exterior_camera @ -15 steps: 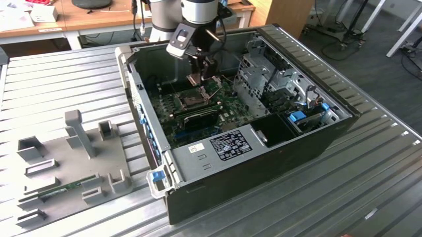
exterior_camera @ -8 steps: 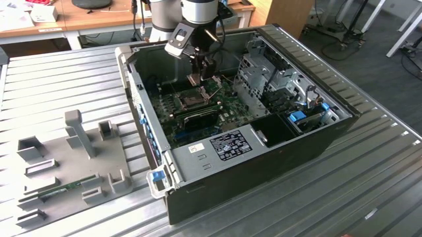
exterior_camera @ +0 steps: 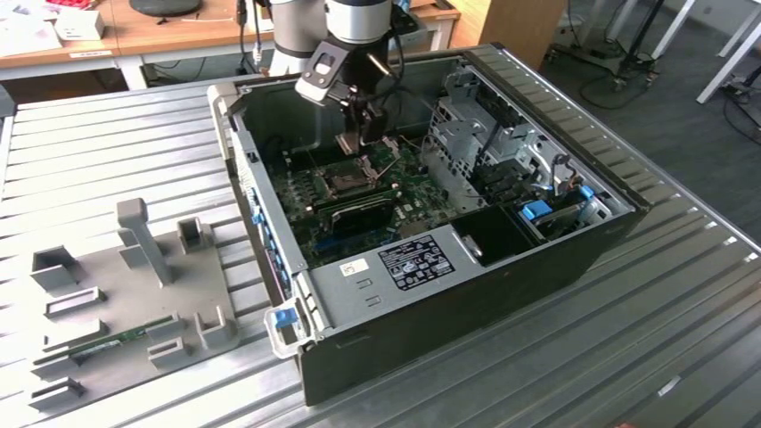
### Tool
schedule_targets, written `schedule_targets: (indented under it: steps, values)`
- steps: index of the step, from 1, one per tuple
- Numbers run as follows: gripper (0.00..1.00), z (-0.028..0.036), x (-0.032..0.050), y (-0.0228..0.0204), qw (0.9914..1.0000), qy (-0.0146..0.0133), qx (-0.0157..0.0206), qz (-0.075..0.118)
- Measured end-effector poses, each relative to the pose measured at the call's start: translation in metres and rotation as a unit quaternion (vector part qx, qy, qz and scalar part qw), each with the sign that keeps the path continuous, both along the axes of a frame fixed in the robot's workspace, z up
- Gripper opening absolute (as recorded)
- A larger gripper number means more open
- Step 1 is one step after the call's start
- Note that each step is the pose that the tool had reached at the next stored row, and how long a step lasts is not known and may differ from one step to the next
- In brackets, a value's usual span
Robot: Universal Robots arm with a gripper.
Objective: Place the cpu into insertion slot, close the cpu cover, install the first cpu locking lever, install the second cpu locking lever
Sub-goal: 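Place the cpu into insertion slot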
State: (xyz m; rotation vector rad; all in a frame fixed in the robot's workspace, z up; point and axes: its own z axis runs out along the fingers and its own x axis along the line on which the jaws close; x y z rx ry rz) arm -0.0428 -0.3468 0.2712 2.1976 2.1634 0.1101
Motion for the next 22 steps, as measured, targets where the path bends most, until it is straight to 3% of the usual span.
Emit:
schedule_targets:
  steps: [3, 11, 22]
  values:
    - [0.54, -0.0021, -0.0005, 0.0001, 1.00000, 0.0000, 0.0025, 0.000]
    - [0.54, -0.0128, -0.0007, 0.0001, 0.99999, 0.0000, 0.0028, 0.001]
    - [0.54, -0.0161, -0.0007, 0.0001, 0.99996, 0.0001, 0.0028, 0.008]
